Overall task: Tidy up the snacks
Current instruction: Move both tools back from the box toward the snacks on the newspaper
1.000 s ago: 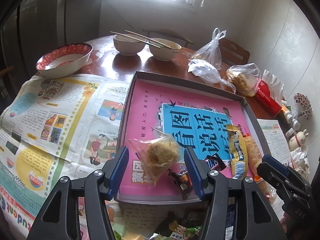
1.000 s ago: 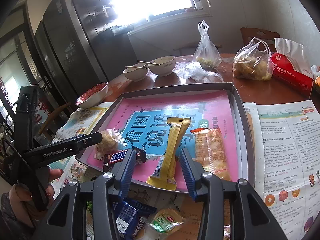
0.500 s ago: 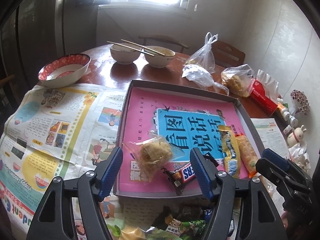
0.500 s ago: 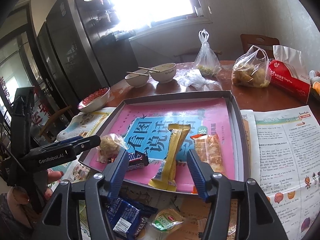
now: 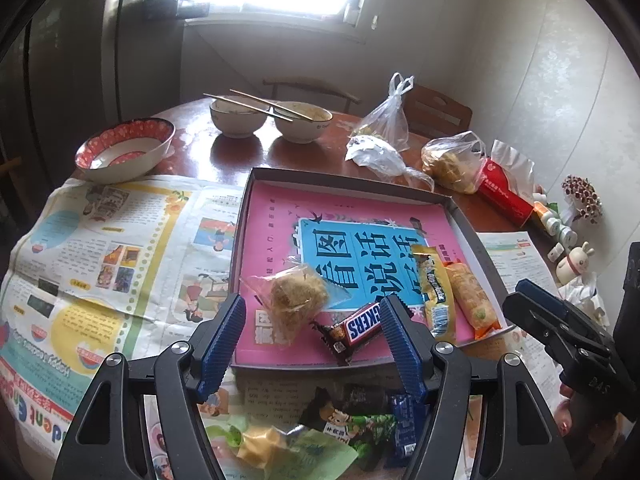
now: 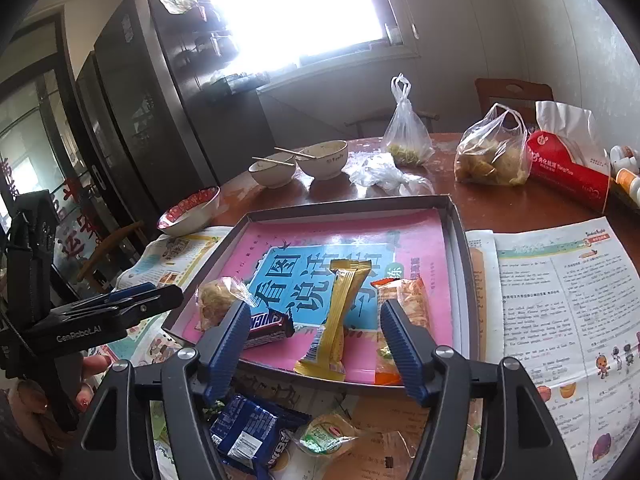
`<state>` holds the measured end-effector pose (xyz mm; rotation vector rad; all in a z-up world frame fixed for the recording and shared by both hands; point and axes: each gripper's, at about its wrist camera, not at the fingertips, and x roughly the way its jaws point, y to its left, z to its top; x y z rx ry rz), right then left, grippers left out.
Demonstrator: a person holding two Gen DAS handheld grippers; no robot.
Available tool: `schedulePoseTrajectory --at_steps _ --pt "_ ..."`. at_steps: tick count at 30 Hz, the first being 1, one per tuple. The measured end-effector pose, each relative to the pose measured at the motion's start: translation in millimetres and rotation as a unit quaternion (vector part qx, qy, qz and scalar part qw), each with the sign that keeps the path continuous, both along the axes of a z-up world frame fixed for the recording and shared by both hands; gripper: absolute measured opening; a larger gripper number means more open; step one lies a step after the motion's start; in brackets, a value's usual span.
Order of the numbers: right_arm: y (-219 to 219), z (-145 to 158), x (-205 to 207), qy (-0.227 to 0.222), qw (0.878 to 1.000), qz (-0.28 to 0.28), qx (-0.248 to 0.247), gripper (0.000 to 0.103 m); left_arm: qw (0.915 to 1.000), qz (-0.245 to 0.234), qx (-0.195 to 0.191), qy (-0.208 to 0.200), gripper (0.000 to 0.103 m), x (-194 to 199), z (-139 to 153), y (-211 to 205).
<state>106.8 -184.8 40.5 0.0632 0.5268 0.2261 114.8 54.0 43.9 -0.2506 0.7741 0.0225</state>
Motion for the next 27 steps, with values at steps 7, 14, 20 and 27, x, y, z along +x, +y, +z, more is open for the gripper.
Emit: schedulePoseTrajectory --at_steps 7,14,20,27 --pt "0 3 -7 -0.004 1.0 0.001 -0.004 0.069 1.0 -0.001 0.0 -0.006 0.071 -12 4 2" --pt "4 4 -14 -0.007 1.0 0.004 -0.012 0.069 1.0 -0.005 0.004 -0.005 0.071 -20 6 3" --pt "5 5 -20 -0.009 1.0 0.005 -0.017 0.07 1.0 -0.006 0.003 -0.001 0.071 -28 5 5" --pt "7 2 -28 -0.005 1.0 0.006 -0.027 0.071 0.9999 -0.008 0.002 0.008 0.071 -36 3 9"
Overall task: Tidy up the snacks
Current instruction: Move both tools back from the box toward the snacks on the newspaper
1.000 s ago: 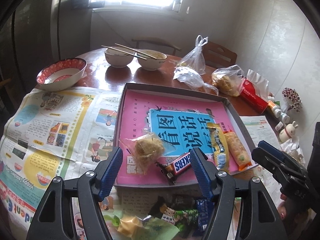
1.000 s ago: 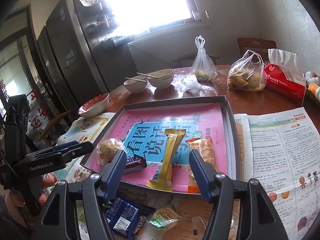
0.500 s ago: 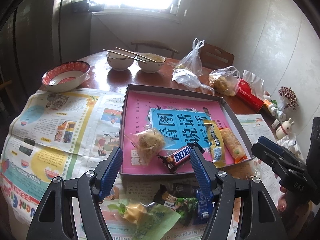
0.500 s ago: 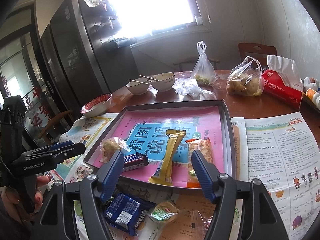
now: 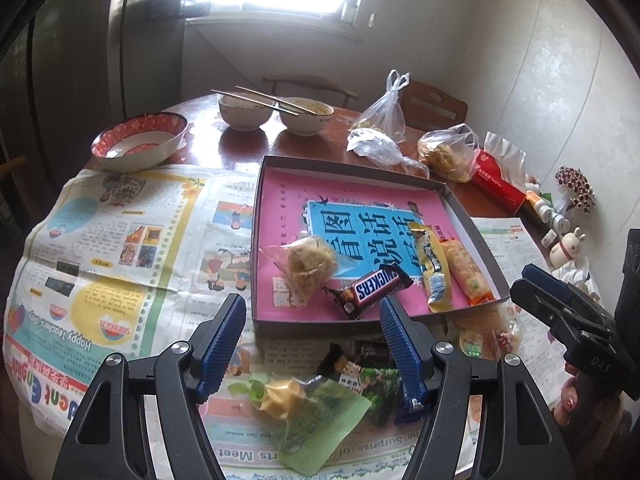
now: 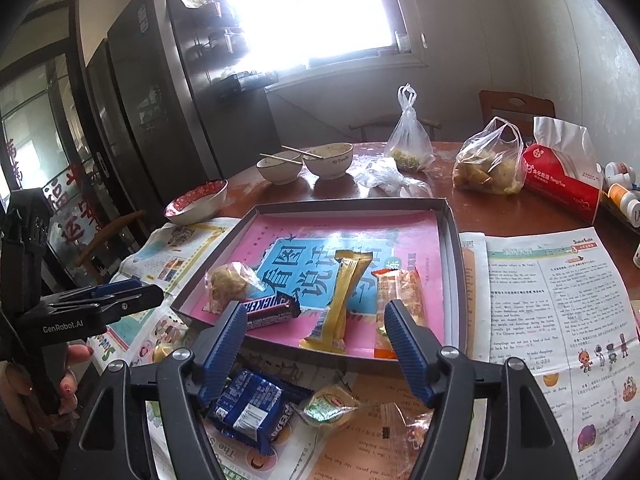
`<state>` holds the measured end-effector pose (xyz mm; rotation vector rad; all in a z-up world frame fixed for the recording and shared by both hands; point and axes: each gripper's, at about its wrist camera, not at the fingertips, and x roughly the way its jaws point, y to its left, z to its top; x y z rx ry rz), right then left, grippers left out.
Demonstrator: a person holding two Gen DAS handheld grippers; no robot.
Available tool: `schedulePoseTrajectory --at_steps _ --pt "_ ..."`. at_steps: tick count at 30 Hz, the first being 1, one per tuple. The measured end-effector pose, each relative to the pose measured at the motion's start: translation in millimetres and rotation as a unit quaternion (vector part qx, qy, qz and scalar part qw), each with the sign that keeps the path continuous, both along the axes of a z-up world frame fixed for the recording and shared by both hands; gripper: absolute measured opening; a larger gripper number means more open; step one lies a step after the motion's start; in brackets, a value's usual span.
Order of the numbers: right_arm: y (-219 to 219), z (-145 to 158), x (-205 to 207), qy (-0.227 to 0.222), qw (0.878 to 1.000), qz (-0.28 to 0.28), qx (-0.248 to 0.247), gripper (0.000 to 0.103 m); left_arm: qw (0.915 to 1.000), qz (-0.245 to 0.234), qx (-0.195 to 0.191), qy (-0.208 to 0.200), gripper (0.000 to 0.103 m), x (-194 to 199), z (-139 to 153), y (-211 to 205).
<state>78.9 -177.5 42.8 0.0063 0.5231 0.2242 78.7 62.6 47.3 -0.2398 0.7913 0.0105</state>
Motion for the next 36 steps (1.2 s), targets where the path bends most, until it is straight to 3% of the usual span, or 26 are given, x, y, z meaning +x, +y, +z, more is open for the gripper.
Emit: schedulePoseTrajectory --at_steps 21,36 --pt "3 6 -19 -0.009 1.0 0.003 -0.007 0.071 0.9997 0.006 0.018 0.014 0.071 -25 -4 16" --pt "12 -10 -28 0.011 0.999 -0.001 -0.033 0.071 0.9991 -0.003 0.033 0.026 0.071 -35 -14 16"
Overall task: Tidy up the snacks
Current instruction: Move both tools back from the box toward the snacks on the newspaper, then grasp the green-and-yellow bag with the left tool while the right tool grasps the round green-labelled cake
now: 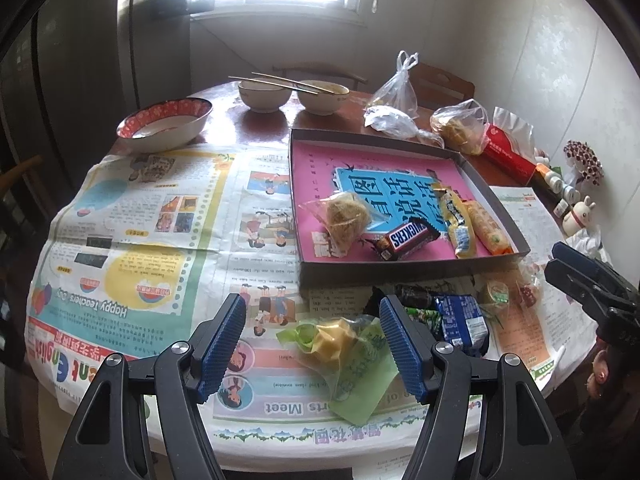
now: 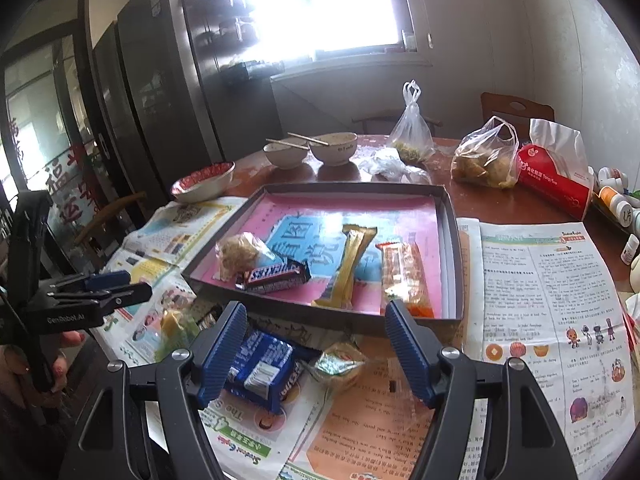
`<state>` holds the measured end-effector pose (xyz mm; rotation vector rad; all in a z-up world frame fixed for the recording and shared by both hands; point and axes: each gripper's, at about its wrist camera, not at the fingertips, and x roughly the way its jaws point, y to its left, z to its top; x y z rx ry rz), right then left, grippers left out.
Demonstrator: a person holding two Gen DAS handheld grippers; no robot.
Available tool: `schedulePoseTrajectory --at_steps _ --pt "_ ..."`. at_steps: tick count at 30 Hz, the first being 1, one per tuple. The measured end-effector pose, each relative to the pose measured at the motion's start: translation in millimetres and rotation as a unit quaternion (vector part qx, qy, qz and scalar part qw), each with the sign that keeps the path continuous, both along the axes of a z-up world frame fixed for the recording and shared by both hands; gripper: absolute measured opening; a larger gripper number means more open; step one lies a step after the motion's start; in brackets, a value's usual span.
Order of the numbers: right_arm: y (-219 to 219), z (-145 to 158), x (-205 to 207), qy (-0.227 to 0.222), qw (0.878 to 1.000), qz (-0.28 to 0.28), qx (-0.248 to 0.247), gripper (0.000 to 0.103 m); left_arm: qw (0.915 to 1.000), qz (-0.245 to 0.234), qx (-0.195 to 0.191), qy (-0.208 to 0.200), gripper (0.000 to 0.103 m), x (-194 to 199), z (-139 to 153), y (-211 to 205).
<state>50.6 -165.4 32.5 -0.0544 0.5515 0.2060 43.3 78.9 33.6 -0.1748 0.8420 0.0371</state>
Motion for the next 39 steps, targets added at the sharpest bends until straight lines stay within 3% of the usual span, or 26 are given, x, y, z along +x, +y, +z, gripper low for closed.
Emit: schedulePoseTrajectory --at_steps 12,24,34,39 --pt "4 -16 -6 0.021 1.0 0.006 -0.007 0.071 0.9996 -0.016 0.017 0.019 0.071 -5 -12 -5" --pt "3 -33 -5 0.048 0.999 0.003 -0.013 0.071 0.9986 -0.033 0.008 0.04 0.071 3 -31 -6" --pt "1 -49 6 0.057 0.997 -0.014 -0.048 0.071 0.9978 -0.04 0.012 0.05 0.071 10 -41 -10" --pt "2 -57 12 0.056 0.996 -0.017 -0.07 0.064 0.9975 -0.038 0.012 0.057 0.071 13 -47 -10"
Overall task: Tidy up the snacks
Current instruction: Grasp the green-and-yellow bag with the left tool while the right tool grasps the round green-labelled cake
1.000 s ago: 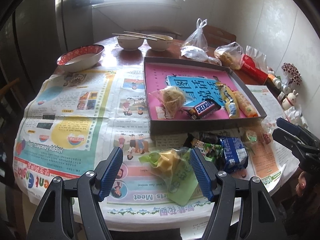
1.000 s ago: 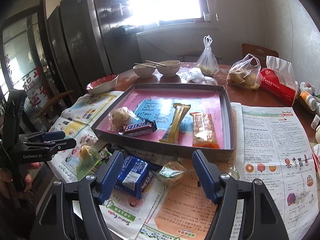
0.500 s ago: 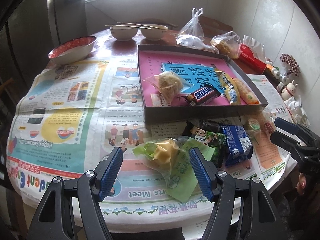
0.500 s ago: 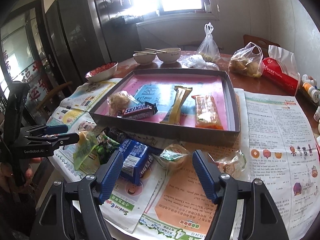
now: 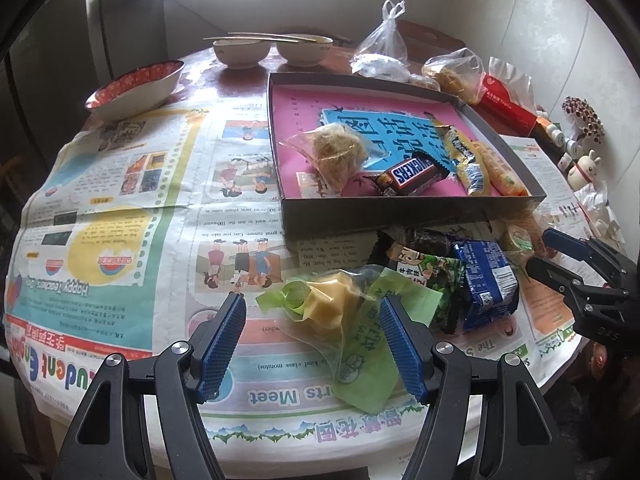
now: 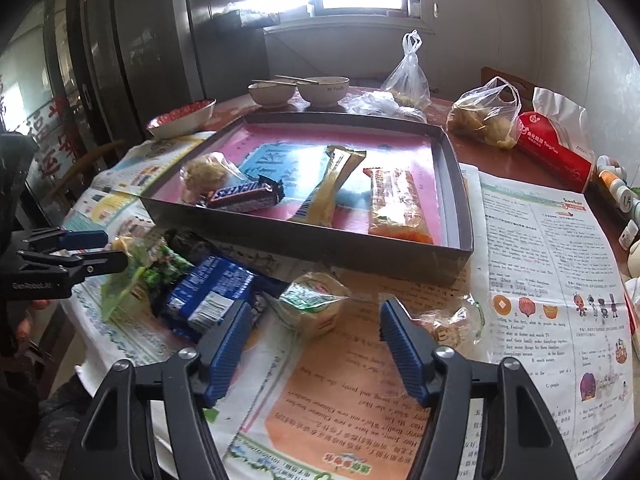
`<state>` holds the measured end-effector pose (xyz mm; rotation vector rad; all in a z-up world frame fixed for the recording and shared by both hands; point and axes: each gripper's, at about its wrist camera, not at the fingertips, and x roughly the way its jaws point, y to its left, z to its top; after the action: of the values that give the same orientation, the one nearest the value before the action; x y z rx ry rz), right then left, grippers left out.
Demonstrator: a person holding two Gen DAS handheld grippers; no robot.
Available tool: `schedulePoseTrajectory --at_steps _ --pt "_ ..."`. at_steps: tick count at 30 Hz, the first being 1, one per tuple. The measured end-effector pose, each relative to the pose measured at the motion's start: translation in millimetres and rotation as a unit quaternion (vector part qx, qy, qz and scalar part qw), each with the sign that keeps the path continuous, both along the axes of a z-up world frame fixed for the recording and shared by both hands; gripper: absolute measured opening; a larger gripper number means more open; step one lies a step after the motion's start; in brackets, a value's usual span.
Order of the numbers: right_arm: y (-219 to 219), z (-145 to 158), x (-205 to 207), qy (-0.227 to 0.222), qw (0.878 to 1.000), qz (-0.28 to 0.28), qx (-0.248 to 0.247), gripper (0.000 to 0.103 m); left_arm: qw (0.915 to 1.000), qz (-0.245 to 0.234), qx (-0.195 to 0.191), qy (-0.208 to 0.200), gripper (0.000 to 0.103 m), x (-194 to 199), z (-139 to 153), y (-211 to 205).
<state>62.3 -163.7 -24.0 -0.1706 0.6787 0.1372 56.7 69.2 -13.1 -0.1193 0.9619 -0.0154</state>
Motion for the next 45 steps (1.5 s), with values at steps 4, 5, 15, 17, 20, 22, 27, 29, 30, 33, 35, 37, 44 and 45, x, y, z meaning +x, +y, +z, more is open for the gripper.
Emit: schedulePoseTrajectory --at_steps 4,5,15,17,20,22,27,29,30,33,35,37,44,45 --pt "2 -6 5 -0.002 1.0 0.001 -0.029 0.063 1.0 -0.002 -0.002 0.001 0.071 1 -2 0" --pt "2 -8 6 -0.001 0.999 0.002 -0.034 0.063 1.0 -0.002 -0.002 0.001 0.071 2 -3 -1" --pt "10 -15 21 0.001 0.998 0.024 -0.064 0.063 0.9999 -0.005 -0.009 0.0 0.071 6 -6 1" --pt "13 -16 24 0.003 0.997 0.029 -0.068 0.063 0.9999 -0.006 -0.012 0.0 0.071 7 -6 2" --pt "15 -17 26 0.007 0.997 0.032 -0.065 0.062 0.9998 -0.006 -0.017 -0.001 0.071 8 -7 3" --pt "15 -18 27 0.008 0.997 0.034 -0.067 0.061 0.9998 -0.006 -0.021 -0.001 0.072 10 -8 5" --pt "16 -21 26 0.011 0.997 0.042 -0.062 0.054 0.9992 -0.006 -0.04 -0.004 0.072 15 -12 9" --pt "16 -21 26 0.013 0.997 0.046 -0.056 0.05 0.9987 -0.006 -0.05 -0.009 0.072 17 -14 12" --pt "16 -21 26 0.014 0.997 0.048 -0.051 0.047 0.9983 -0.006 -0.056 -0.014 0.071 17 -14 14" --pt "15 -21 26 0.015 0.998 0.05 -0.044 0.044 0.9976 -0.008 -0.065 -0.021 0.071 19 -15 15" --pt "14 -21 25 0.016 0.998 0.048 -0.038 0.043 0.9969 -0.008 -0.074 -0.025 0.07 20 -15 17" --pt "13 -21 25 0.017 0.998 0.046 -0.032 0.043 0.9964 -0.007 -0.08 -0.028 0.066 21 -15 19" --pt "11 -19 23 0.018 0.999 0.041 -0.022 0.043 0.9952 -0.002 -0.092 -0.033 0.044 24 -16 23" --pt "11 -18 22 0.017 0.999 0.041 -0.021 0.043 0.9948 0.0 -0.095 -0.034 0.041 23 -16 24"
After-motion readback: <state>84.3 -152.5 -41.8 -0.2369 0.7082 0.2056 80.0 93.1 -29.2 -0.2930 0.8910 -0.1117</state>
